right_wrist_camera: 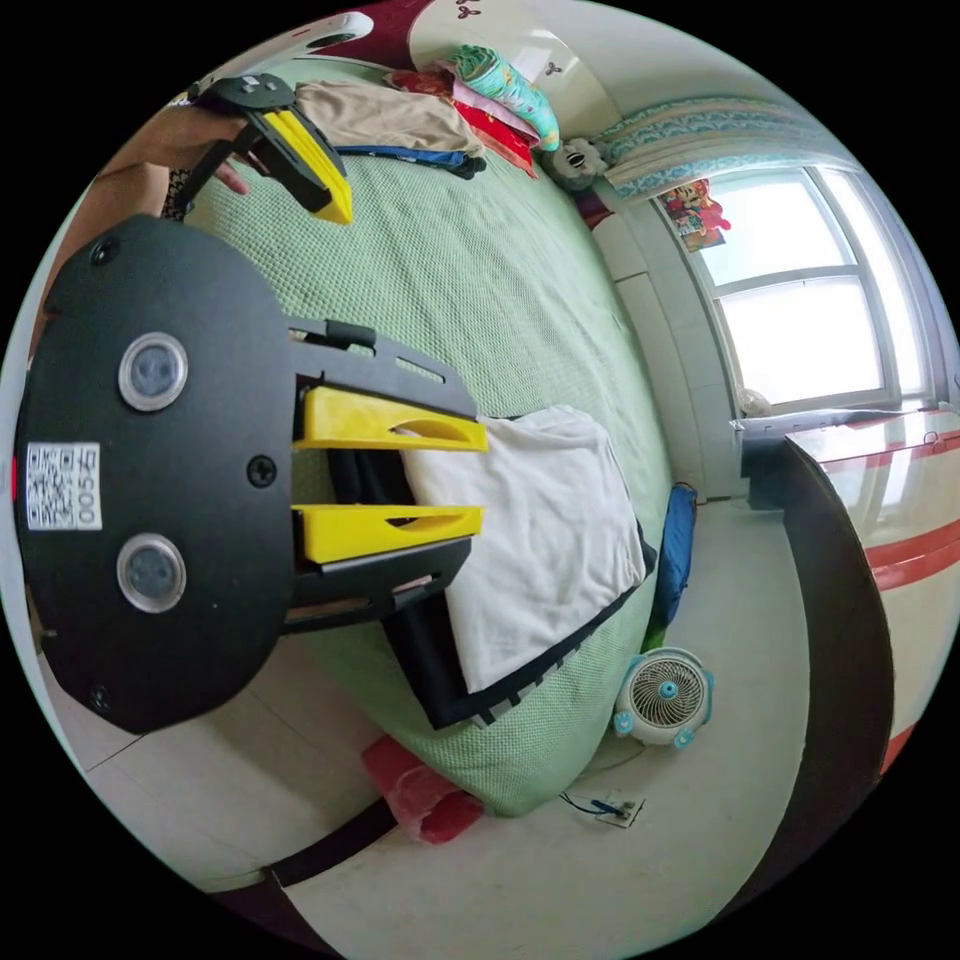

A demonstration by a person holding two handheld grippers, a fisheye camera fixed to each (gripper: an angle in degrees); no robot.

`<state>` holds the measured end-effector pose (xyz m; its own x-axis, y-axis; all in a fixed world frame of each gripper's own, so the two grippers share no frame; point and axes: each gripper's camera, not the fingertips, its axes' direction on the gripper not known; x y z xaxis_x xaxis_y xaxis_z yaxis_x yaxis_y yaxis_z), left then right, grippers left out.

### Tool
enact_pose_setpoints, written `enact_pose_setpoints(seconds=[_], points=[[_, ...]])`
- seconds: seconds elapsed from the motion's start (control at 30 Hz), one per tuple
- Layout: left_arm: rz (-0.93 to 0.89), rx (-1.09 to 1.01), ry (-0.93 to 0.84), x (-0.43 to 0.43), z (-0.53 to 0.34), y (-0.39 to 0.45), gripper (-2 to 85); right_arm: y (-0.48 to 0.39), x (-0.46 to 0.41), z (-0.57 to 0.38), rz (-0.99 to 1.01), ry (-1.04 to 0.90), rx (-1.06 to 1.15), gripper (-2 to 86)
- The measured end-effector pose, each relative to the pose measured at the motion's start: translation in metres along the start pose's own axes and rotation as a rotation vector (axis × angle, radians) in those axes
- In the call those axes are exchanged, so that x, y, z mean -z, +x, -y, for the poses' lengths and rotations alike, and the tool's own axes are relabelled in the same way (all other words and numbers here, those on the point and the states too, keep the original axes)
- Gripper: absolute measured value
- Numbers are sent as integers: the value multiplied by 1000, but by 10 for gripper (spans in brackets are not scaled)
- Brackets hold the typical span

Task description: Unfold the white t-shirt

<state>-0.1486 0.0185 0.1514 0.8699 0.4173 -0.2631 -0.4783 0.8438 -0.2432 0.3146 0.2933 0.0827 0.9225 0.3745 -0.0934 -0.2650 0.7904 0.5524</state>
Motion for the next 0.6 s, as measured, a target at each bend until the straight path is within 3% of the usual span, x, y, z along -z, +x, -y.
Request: enact_pose_setpoints(seconds=[0.6], points=[[-20, 0, 7, 1, 1, 2, -6, -35, -56, -14, 14, -143, 85, 136]])
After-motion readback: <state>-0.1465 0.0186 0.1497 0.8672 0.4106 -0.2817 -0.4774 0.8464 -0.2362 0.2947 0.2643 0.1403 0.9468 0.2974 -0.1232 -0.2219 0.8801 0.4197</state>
